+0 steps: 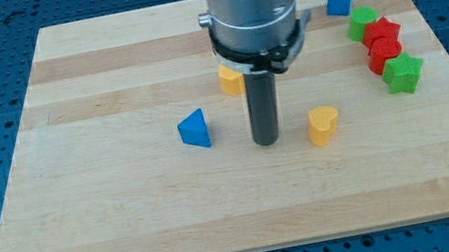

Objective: Move the yellow heart towards the green star

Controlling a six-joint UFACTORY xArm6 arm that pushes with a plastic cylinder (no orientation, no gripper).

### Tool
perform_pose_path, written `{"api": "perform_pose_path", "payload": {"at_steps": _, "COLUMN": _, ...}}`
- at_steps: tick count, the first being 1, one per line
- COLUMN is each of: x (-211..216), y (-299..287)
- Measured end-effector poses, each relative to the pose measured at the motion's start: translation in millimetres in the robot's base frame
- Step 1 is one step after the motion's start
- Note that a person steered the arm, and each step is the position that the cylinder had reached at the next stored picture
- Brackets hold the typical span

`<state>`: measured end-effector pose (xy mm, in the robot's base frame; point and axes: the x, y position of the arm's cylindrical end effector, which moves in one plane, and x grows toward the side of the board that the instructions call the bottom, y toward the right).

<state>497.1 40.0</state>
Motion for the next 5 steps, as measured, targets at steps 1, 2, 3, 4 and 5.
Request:
{"api": "perform_pose_path", "payload": {"at_steps": 1, "x": -2, "y": 35}}
{"api": "perform_pose_path", "payload": {"at_steps": 2, "x": -11, "y": 68}}
{"api": "perform_pose_path", "payload": {"at_steps": 3, "x": -11, "y": 88}}
{"api": "perform_pose_path", "payload": {"at_steps": 4, "x": -9, "y": 85}}
{"api": "perform_pose_path", "payload": {"at_steps": 5, "x": -17, "y": 27}}
